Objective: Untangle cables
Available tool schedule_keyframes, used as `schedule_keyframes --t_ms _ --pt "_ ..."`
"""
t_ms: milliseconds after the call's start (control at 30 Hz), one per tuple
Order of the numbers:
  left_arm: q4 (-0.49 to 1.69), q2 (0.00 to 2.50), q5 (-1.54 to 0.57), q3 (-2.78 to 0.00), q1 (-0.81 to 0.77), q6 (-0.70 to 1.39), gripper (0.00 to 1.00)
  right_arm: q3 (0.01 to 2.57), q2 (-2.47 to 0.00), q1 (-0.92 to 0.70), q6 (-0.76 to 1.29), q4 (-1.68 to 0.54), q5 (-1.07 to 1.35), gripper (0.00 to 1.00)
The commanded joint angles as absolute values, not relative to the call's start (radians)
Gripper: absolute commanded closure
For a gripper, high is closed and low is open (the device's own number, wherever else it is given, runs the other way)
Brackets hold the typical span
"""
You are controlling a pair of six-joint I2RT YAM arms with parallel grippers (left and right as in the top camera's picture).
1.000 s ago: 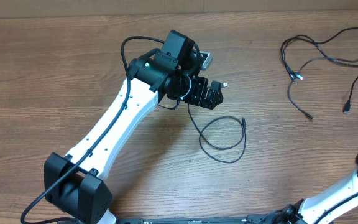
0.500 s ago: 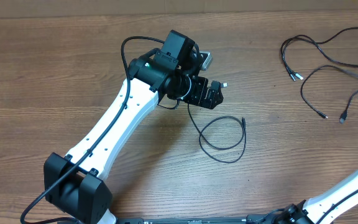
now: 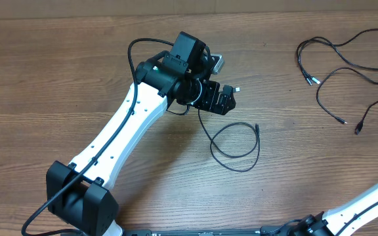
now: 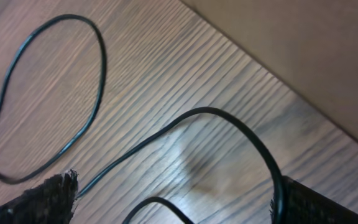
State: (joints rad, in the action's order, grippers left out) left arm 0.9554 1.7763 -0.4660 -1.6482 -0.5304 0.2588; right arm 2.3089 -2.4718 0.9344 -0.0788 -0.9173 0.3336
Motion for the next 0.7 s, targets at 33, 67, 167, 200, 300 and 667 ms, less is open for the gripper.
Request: schedule_keyframes --t_ms 33,67,167,200,300,667 --pt "0.957 1.765 -0.460 -1.658 -0.530 0.243 0.00 2.311 -2.466 0.938 -0.078 -0.928 0.395 0.00" --pt "0.957 1.765 -0.460 -1.658 -0.530 0.243 0.00 2.311 -2.465 0.939 -0.078 -0.934 0.390 0.00" --pt "0.957 1.765 -0.460 -1.658 -0.530 0.243 0.00 2.311 -2.459 0.943 -0.050 -0.969 0.320 0.00" --pt "0.957 1.765 -0.460 -1.658 -0.530 0.243 0.00 2.311 -2.455 0.944 -0.011 -0.983 0.268 0.00" --pt "0.957 1.765 -0.460 -1.658 -0.530 0.243 0.00 2.311 -2.439 0.945 0.098 -1.036 0.093 0.00" --pt "0.957 1.765 -0.460 -1.658 -0.530 0.243 0.00 2.311 -2.259 0.927 0.187 -1.141 -0.032 0.00"
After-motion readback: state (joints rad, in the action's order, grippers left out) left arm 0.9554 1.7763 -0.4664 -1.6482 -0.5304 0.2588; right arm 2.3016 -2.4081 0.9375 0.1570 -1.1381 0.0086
